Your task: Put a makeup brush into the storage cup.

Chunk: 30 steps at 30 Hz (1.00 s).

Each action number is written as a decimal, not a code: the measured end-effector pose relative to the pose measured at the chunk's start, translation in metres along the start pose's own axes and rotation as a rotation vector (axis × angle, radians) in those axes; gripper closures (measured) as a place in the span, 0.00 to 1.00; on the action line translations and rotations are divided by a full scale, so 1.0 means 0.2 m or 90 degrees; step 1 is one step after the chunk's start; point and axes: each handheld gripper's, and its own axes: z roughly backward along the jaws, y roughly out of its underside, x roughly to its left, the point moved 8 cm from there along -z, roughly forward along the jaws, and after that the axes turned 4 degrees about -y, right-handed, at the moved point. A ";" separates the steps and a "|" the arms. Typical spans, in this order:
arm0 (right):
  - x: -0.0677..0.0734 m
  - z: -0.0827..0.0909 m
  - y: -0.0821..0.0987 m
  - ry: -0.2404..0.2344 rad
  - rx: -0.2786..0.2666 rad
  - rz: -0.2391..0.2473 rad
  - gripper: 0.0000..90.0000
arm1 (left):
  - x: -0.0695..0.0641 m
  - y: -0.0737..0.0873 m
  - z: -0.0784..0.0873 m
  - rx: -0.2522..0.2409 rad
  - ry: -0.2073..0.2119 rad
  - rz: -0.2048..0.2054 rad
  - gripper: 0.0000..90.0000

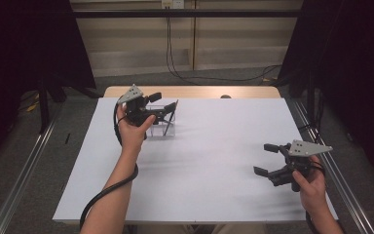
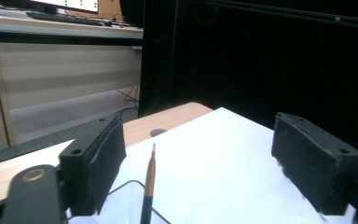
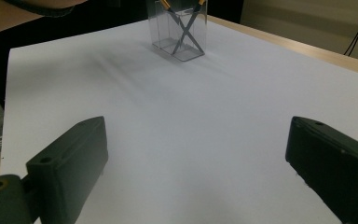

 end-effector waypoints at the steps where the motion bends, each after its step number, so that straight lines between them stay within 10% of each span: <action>1: 0.00 0.00 0.00 -0.001 0.000 0.000 0.06 | -0.01 0.00 0.01 0.000 0.007 0.002 0.18; 30: 0.01 0.00 0.00 0.002 0.000 0.002 0.06 | -0.09 0.00 0.22 -0.030 0.052 -0.004 0.11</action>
